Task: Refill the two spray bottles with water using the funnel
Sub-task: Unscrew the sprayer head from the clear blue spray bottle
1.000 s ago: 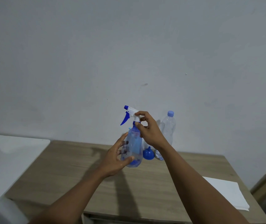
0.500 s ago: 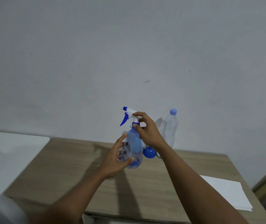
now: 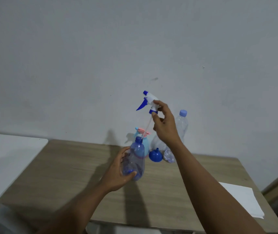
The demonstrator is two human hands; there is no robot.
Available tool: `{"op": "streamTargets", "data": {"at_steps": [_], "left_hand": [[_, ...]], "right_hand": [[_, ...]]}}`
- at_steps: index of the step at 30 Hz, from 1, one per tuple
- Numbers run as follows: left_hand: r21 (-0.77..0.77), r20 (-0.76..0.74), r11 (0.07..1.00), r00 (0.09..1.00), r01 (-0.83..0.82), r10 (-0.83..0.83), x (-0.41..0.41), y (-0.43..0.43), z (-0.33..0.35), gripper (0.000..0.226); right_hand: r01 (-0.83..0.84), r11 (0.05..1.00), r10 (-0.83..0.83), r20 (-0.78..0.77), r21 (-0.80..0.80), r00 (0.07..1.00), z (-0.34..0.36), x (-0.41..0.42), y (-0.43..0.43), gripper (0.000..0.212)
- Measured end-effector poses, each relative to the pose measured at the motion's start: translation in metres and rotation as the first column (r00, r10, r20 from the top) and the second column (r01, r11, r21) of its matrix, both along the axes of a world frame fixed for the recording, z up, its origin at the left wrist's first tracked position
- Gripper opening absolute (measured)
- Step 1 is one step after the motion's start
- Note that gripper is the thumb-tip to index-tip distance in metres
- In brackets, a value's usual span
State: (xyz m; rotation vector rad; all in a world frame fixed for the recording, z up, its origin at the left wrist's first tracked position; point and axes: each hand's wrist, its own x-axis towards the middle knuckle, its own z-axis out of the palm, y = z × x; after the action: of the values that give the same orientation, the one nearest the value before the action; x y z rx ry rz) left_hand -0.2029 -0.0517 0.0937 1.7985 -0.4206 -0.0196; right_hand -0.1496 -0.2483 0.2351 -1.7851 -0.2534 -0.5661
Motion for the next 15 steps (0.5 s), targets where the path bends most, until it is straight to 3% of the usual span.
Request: {"op": "streamTargets", "data": {"at_steps": [6, 12, 15], "left_hand": [[0.06, -0.013, 0.997, 0.999, -0.046, 0.047, 0.0, 0.005, -0.046, 0.088], [0.094, -0.064, 0.993, 0.995, -0.071, 0.077, 0.0, -0.001, -0.087, 0.086], [0.107, -0.096, 0.993, 0.993, -0.054, 0.064, -0.002, -0.006, -0.099, 0.085]], "right_hand": [[0.153, 0.986, -0.153, 0.009, -0.071, 0.988, 0.007, 0.009, -0.045, 0.033], [0.043, 0.964, -0.111, -0.252, -0.261, 0.961, -0.096, 0.004, -0.077, 0.037], [-0.071, 0.958, -0.056, -0.425, -0.277, 0.903, -0.159, -0.012, -0.08, 0.039]]}}
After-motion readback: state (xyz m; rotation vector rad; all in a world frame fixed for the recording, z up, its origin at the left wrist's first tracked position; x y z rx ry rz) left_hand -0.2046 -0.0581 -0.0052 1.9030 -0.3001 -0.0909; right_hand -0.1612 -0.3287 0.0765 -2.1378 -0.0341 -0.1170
